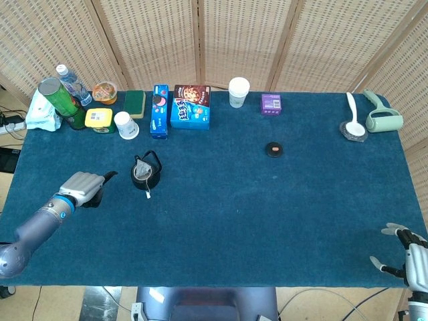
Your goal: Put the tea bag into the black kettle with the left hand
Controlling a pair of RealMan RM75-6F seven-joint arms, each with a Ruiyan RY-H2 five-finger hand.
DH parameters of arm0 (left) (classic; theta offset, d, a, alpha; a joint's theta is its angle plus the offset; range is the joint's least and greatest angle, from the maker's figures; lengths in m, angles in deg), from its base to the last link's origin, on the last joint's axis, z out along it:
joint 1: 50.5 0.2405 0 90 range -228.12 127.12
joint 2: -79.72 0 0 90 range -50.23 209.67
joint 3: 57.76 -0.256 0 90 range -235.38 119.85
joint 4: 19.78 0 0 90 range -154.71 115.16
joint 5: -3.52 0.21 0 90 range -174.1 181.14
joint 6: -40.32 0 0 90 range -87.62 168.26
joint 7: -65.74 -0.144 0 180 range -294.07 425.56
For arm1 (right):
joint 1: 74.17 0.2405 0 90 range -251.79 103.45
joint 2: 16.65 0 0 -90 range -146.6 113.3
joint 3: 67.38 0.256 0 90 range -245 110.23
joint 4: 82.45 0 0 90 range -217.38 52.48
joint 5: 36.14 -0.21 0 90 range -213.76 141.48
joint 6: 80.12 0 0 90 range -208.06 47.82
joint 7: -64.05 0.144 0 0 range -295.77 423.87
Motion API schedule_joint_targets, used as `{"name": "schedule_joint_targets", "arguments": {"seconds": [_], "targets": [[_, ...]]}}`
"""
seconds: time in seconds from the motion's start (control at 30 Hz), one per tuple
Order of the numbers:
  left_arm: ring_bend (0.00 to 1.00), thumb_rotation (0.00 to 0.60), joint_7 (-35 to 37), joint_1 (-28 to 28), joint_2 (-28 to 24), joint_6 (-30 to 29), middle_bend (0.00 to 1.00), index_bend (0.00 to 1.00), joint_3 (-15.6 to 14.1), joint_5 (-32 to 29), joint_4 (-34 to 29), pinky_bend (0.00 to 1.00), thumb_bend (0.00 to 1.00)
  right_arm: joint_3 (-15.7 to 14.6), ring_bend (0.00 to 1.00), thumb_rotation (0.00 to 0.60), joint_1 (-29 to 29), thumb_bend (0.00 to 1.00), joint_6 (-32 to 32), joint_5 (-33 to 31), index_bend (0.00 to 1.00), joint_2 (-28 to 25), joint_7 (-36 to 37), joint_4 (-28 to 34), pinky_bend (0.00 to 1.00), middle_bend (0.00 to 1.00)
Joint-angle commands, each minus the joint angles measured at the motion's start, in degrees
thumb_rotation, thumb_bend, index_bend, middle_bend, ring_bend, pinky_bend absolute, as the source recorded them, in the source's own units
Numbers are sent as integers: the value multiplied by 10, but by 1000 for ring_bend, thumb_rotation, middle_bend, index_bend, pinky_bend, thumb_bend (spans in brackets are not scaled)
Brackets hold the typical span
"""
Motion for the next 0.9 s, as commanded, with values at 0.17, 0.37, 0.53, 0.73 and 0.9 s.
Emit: {"name": "schedule_joint_targets", "arguments": {"seconds": [0.17,0.37,0.53,0.73,0.9], "targets": [[1000,600,-2,-34,40,-6,1000,0,-13,-27,33,959,931,1,289,600,0,35,-3,-3,340,1,-1,-1,202,270],[1000,600,2,-56,72,-5,1000,0,-20,-44,62,959,921,3,289,600,0,35,-3,-7,340,0,-2,0,202,270],[1000,600,8,-71,95,1,1000,0,-25,-57,87,959,913,3,290,600,-2,36,-4,-10,340,-1,-2,1,202,271],[1000,600,16,-86,116,8,1000,0,-31,-66,108,959,913,4,289,600,-3,36,-5,-14,340,-1,-2,1,202,271],[1000,600,22,-95,127,12,1000,0,-36,-67,116,959,912,4,289,600,-5,36,-5,-15,340,0,-3,1,202,271]]}}
